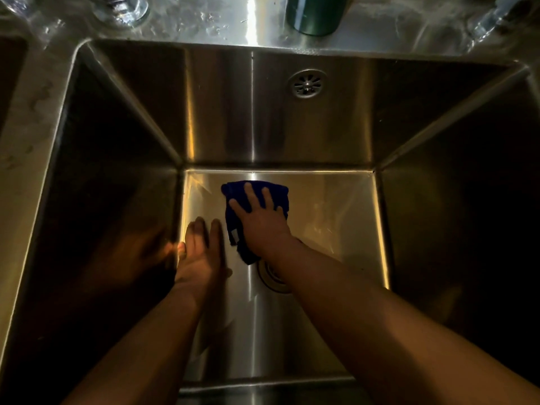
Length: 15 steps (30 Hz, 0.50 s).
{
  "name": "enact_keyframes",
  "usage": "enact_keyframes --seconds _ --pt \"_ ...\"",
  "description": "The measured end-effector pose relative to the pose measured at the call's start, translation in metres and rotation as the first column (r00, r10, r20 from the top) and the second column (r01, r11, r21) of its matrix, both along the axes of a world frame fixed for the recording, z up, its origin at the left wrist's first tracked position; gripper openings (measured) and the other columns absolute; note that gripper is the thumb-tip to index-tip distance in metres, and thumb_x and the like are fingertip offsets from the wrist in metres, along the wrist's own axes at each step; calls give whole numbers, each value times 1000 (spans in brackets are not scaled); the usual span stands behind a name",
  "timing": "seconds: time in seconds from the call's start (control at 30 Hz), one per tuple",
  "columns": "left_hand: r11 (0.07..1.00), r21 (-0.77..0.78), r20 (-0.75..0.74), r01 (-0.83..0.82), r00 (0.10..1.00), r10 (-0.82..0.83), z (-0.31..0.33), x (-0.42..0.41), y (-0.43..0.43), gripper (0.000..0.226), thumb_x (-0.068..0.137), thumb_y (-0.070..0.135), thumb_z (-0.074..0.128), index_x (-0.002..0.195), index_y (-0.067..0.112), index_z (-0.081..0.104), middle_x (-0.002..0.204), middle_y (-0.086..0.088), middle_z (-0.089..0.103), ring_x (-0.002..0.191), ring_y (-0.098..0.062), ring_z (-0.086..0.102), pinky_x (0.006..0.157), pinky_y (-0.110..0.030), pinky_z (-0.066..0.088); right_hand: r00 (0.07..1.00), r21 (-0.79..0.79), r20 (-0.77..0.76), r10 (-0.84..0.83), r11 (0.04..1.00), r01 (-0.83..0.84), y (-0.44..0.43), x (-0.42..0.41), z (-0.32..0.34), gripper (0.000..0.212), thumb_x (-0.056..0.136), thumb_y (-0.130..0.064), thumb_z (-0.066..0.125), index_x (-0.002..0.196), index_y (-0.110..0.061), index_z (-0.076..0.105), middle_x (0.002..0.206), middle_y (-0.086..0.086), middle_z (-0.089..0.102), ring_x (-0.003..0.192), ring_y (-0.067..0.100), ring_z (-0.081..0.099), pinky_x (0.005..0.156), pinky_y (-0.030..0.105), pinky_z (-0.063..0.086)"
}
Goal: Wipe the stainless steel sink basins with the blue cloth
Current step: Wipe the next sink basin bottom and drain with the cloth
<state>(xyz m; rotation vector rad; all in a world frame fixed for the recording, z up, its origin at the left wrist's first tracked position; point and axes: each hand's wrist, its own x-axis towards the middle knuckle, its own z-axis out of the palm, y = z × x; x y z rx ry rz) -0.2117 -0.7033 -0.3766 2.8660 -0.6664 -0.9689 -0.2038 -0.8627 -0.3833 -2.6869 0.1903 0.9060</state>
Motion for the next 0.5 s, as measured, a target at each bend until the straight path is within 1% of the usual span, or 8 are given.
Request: enact_keyframes --seconds 0.07,0.13,0.23,0.33,0.4,0.5 --pt "1000 20 -14 15 1000 -14 2 1 0 105 88 40 62 149 14 -21 154 -22 -22 143 -39 -20 119 -51 8 1000 -9 7 -22 1000 22 -11 -5 0 85 90 -22 62 153 -35 6 160 3 -23 145 39 -17 114 64 14" --pt "999 45 -27 31 999 -30 3 1 0 104 89 41 60 148 12 -21 153 -23 -24 142 -40 -21 119 -52 8 998 -17 26 -60 998 60 -25 -14 0 79 93 -19 57 153 -37 9 160 2 -20 146 37 -15 114 63 13" --pt "996 74 -19 48 999 -47 4 1 -2 100 90 44 56 148 10 -19 153 -24 -23 142 -42 -19 118 -52 8 994 -73 50 -101 992 104 -58 -32 1 73 95 -20 51 153 -38 9 161 0 -19 147 34 -12 113 60 19" --pt "994 99 -21 46 999 -44 6 0 -3 99 91 46 53 148 10 -19 154 -24 -20 143 -42 -17 118 -50 7 984 -152 -5 -177 973 175 -101 -55 5 83 92 -21 57 152 -41 4 160 -3 -22 148 32 -11 112 58 25" --pt "994 101 -12 41 999 -40 6 1 -3 99 90 46 55 149 10 -17 155 -23 -18 143 -41 -15 118 -50 7 969 -177 -49 -242 957 230 -125 -72 7 89 91 -23 60 152 -41 -1 159 -3 -26 147 33 -13 114 58 24" --pt "994 102 1 47 999 -47 7 2 -4 101 88 47 58 150 10 -12 155 -23 -13 143 -42 -10 118 -49 12 956 -203 -129 -264 951 235 -141 -95 10 91 91 -28 60 151 -40 -7 157 0 -30 147 35 -15 115 54 17"
